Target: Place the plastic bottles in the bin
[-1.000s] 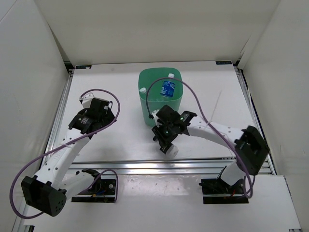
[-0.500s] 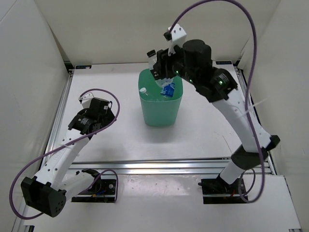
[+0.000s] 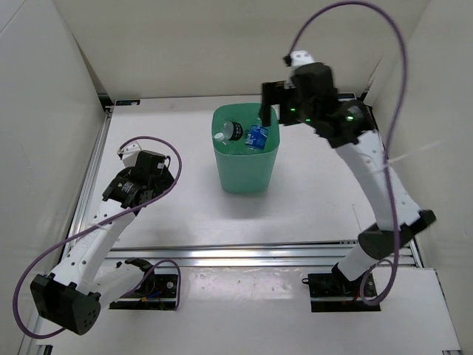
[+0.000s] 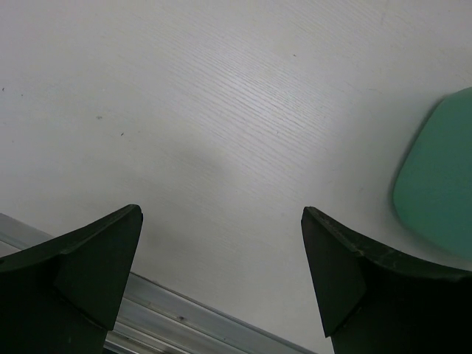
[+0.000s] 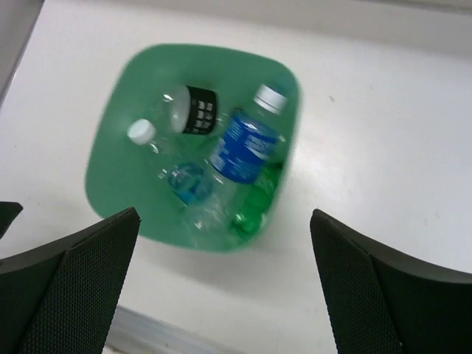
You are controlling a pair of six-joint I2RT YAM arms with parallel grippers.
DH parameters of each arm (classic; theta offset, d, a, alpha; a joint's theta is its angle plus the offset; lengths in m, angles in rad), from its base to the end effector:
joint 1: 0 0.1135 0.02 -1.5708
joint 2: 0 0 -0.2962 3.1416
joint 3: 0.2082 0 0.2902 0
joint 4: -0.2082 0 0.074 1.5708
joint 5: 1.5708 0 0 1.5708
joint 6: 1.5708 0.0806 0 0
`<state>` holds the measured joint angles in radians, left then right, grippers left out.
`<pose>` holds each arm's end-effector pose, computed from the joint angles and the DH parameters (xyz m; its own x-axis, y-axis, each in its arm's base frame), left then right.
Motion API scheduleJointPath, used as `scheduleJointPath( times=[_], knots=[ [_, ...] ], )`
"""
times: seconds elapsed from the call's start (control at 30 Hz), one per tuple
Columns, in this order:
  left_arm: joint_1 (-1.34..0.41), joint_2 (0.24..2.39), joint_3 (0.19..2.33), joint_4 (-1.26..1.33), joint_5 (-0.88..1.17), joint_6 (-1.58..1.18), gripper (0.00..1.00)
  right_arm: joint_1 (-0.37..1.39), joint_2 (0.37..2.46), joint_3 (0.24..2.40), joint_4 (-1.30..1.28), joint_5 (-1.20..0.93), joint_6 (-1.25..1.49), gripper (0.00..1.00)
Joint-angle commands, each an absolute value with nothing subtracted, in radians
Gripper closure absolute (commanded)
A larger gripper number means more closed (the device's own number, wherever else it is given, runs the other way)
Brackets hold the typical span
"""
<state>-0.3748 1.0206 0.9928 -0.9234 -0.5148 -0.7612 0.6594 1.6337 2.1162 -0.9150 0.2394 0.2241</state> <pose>0.2326 -0.0489 0.3007 -0.5848 -0.4151 -0.6969 -0.4845 0.8678 -0.1104 0.3283 0.2303 0.5302 -0.4174 -0.0504 -0.9073 -0.3408 0.9343 0.1049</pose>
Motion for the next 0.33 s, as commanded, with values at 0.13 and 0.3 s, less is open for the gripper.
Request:
scheduleJointPath(
  times=[0.13, 0.3],
  knots=[
    [-0.371, 1.022, 1.015, -0.989, -0.656, -0.828, 0.00, 0.465, 1.511, 1.890, -1.158, -0.063, 0.460, 0.00],
    [-0.371, 1.040, 1.039, -1.067, -0.759, -0.894, 0.00, 0.382, 1.407, 1.754, -1.086, -0.121, 0.508, 0.00]
  ],
)
